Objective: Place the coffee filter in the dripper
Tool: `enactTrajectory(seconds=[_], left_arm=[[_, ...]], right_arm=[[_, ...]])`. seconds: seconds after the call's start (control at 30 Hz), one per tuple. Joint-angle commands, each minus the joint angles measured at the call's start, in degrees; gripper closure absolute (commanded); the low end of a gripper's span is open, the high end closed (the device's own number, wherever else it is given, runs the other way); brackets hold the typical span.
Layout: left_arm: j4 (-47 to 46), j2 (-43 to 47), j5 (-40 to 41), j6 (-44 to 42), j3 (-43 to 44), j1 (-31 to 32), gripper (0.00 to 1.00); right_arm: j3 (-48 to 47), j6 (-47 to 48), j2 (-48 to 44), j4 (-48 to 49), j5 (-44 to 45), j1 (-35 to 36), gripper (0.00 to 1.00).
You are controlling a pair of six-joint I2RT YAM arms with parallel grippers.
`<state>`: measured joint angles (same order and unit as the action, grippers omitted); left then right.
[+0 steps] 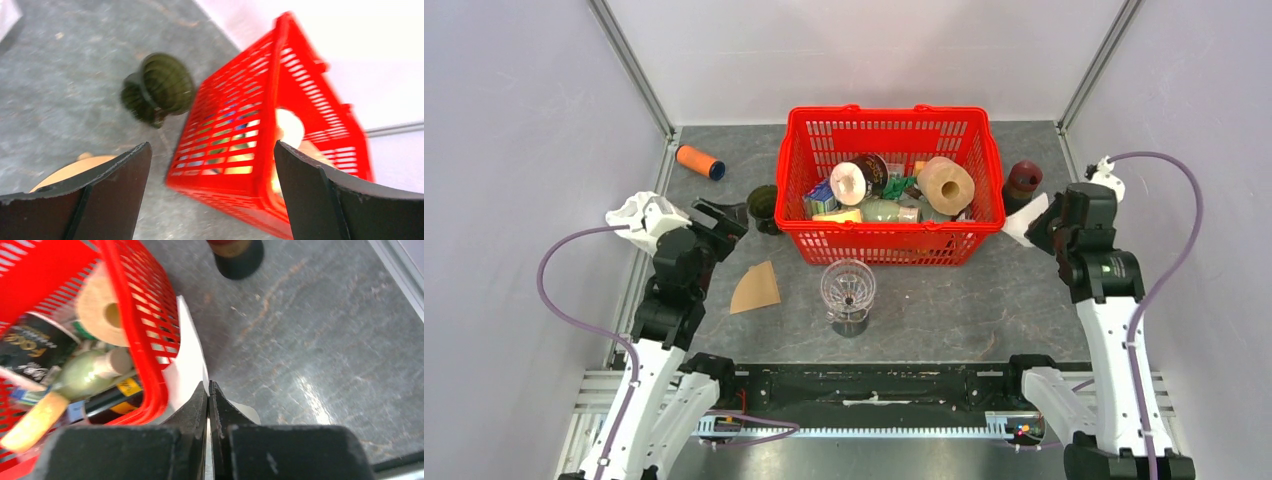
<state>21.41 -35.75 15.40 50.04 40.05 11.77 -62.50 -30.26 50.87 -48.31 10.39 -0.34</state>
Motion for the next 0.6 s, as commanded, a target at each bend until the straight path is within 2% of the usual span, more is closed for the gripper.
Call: enactTrajectory(seconds=[0.0,0.13,0.23,0.3,0.47,0.57], left_arm=[[-11.75,-1.84,-10.22,-2.76,3.60,0.18,0.01],[-15.27,-10.44,-26.20,-4.38,10.77,0.27,0.02],[-20.84,-16.19,-36.81,-3.14,13.77,1.28,0.01],[-23.61,-18.85,-39.86,-3.57,15.33,3.33,0.02],[-22.95,-23.77,-39.99,-8.75,19.23,11.12,0.01],[-22.09,-26.56,-42.45,-11.74,21.85,14.37,0.02]], right_arm=[[-4.33,3.75,-2.58,5.72,-8.78,-0.01,0.93],[-7.02,4.28,-1.07,9.25,-15.65,1.23,0.93],[-9.11,4.85,-0.46,9.09,-15.88,2.17,0.95],[-10.59,6.06,-0.83,7.93,-13.65,2.25,0.96],[-13.30,8.49,-2.29,3.82,-3.44,2.18,0.98],[-13.18,8.44,-3.23,3.65,-2.62,2.19,0.98]])
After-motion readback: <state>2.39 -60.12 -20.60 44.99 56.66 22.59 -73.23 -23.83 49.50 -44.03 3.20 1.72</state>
